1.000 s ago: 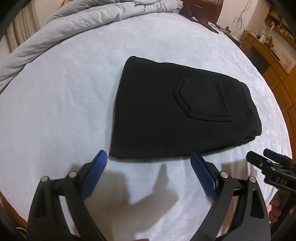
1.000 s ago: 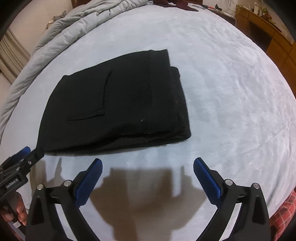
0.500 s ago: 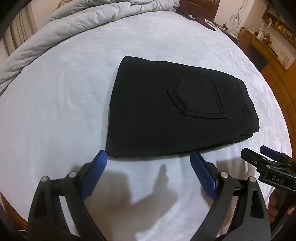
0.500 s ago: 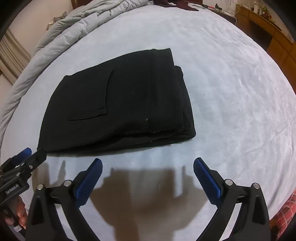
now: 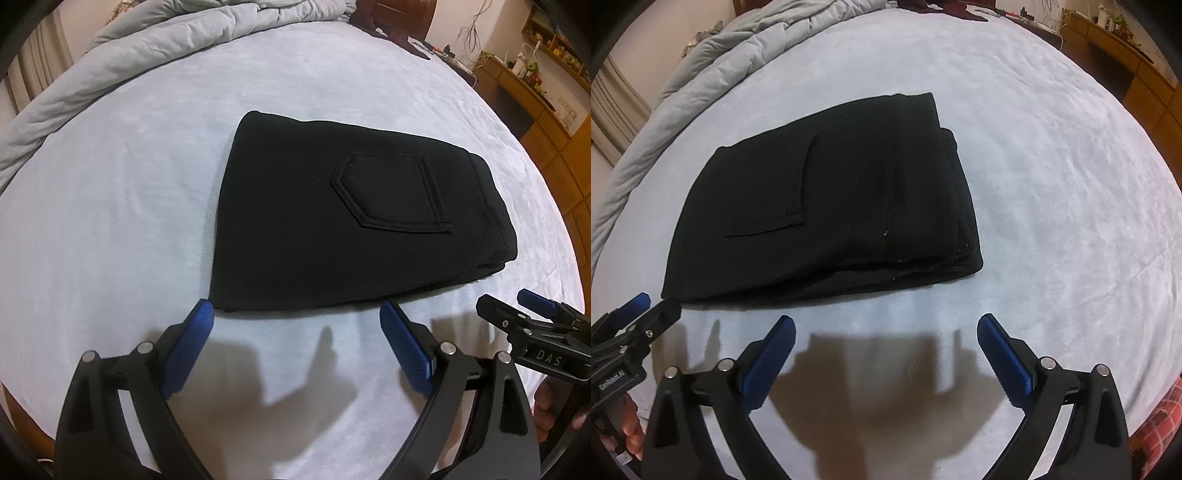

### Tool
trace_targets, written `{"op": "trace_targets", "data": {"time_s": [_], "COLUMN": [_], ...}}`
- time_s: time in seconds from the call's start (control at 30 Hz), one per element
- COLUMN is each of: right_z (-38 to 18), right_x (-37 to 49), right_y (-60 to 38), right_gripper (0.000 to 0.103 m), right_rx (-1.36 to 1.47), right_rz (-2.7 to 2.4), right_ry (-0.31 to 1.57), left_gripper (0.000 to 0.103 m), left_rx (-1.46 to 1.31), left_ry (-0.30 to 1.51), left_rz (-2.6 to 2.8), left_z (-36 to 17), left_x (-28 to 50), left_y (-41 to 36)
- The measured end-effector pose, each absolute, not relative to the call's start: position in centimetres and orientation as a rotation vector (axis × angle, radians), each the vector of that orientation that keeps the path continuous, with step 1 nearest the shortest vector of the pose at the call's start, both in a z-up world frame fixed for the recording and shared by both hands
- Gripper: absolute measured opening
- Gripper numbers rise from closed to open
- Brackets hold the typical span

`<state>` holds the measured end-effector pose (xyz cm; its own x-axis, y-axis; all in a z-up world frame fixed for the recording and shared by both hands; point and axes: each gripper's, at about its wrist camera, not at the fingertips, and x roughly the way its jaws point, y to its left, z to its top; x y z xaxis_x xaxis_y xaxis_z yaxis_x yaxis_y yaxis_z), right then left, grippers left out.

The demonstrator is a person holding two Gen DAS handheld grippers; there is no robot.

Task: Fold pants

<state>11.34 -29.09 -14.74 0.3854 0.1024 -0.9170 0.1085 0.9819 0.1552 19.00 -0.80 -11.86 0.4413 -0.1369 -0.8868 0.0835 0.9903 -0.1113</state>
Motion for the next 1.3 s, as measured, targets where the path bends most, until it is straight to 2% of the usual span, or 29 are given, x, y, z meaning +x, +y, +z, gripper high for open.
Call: {"op": "trace_targets", "data": {"time_s": [1.3], "right_z": [-15.65], "right_x": [11.86], "right_y": [-29.61], "right_gripper": [0.099], "right_rx": [0.197], "right_rz": [-0.008], "right_ry": [1.179], "left_gripper": [0.091], "left_rx": [-0.045], "left_ry": [1.124], "left_rz": [-0.123], "left_z": [-12.2], "left_x": [19.22], "left_y": [-0.58]}}
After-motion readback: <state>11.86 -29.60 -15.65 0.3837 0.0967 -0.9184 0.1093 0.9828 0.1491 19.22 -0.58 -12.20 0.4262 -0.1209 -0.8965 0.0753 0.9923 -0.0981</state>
